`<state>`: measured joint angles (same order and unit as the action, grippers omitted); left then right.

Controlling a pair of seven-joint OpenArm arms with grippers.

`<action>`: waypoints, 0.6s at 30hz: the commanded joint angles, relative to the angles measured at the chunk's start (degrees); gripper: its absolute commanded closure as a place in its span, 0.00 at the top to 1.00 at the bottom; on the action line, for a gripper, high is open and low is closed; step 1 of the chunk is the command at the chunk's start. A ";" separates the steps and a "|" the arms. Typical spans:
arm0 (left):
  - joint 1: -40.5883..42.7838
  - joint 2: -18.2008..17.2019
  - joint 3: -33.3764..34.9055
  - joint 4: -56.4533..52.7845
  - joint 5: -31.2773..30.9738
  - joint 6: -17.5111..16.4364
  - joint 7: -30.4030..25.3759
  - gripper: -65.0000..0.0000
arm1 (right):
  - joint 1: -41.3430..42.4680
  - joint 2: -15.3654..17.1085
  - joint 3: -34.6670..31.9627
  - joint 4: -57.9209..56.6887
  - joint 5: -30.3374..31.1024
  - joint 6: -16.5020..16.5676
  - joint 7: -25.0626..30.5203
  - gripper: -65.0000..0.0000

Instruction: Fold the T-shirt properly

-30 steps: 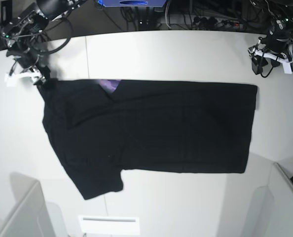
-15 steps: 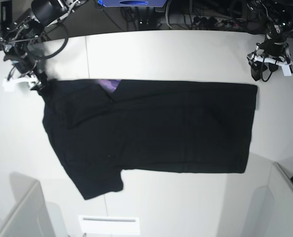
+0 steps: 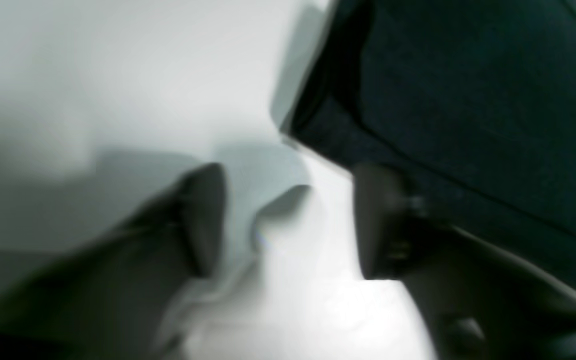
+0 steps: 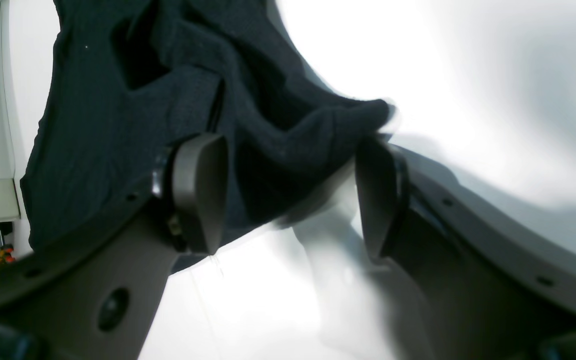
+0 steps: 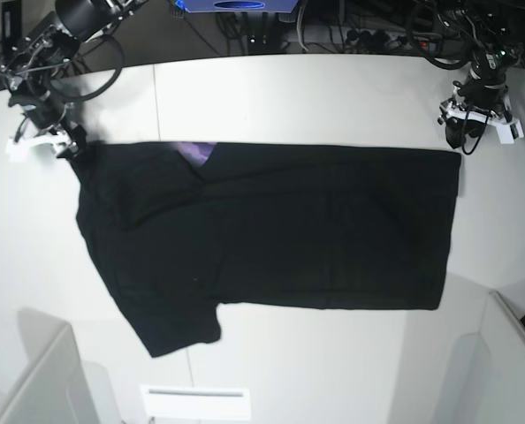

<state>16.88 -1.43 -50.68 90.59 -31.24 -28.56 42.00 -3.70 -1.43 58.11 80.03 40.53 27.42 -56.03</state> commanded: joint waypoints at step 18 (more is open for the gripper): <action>-3.48 -0.99 0.35 4.84 -0.89 9.44 -0.99 0.00 | -0.47 0.07 -0.04 0.10 -2.78 -0.74 -2.56 0.58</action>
<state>13.50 -1.63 -50.24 94.65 -31.57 -19.20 42.17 -3.84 -1.43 58.11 80.03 40.71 27.44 -56.14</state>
